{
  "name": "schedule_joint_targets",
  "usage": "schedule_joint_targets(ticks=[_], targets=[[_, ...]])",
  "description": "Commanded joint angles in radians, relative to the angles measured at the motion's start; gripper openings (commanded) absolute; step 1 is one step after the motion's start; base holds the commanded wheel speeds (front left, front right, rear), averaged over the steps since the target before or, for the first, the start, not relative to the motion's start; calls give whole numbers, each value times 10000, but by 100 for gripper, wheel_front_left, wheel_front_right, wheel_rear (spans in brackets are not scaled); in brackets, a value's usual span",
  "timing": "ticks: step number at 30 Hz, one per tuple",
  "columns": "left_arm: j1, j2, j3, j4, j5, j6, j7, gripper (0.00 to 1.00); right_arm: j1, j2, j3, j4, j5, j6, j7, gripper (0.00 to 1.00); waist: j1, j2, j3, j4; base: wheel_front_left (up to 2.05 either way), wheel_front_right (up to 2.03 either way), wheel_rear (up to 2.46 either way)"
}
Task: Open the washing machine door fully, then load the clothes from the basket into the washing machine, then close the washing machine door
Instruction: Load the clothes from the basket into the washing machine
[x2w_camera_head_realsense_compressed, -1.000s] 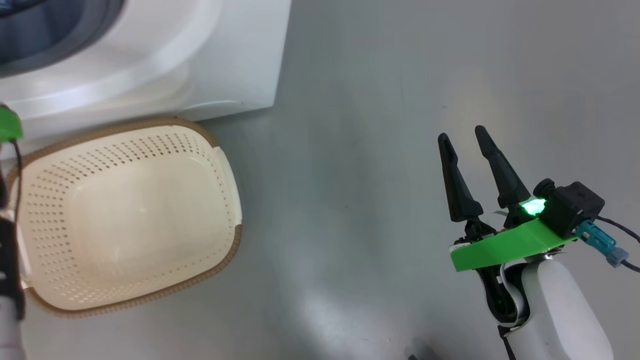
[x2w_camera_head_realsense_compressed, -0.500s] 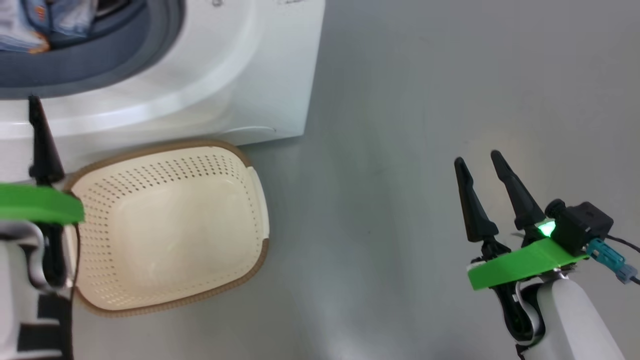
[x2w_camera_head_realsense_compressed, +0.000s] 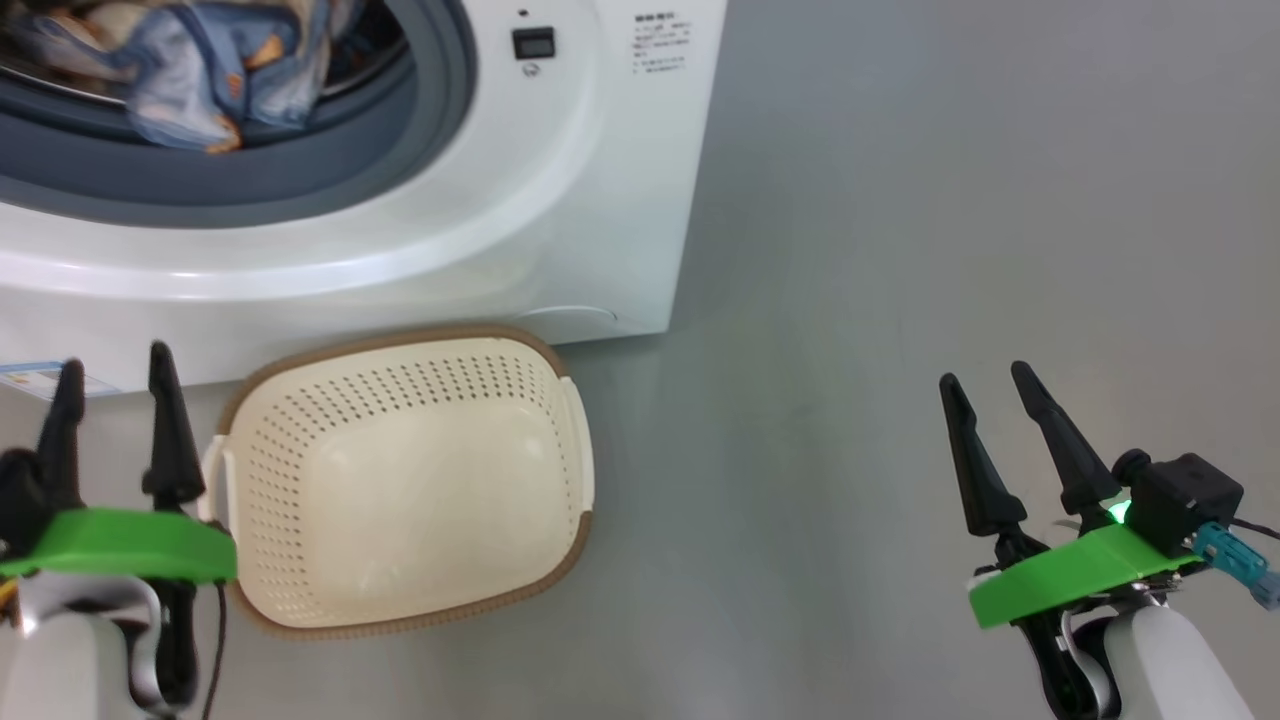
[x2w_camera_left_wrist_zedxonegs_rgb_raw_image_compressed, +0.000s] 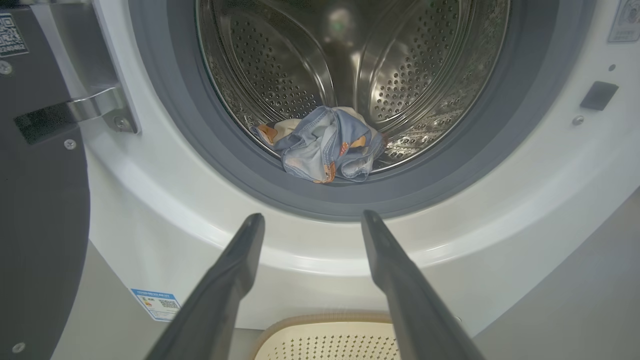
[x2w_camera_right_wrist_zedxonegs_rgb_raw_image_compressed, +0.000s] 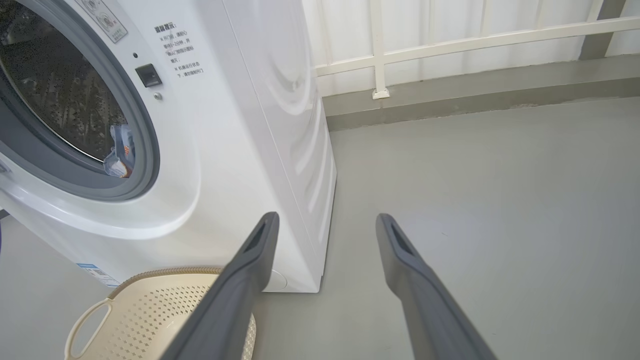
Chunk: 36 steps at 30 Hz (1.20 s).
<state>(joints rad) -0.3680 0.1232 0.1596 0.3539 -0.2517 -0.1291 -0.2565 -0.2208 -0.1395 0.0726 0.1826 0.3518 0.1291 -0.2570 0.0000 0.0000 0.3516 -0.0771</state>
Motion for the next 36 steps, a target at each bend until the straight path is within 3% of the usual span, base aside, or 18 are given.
schedule_joint_targets(ticks=[1, 11, 24, 36], targets=[[308, 213, 233, -345, 67, -15, -53, 100, 289, -148, 129, -180, -62, 16, -48, 100, 0, 0, -402, 302, 0, 0, 0], [1637, -53, 22, -797, 147, -15, -53, 100, 1161, -417, -50, -104, 43, 16, -48, 100, 0, 0, -1404, 654, 0, 0, 0], [3557, -230, -105, -1643, 78, -15, -53, 100, 2204, -502, -434, -170, 79, 16, -48, 100, 0, 0, -2447, 638, 0, 0, 0], [4215, -251, -132, -2095, -52, -15, -53, 100, 2448, -448, -464, -213, 93, 16, -48, 100, 0, 0, -2650, 523, 0, 0, 0]])
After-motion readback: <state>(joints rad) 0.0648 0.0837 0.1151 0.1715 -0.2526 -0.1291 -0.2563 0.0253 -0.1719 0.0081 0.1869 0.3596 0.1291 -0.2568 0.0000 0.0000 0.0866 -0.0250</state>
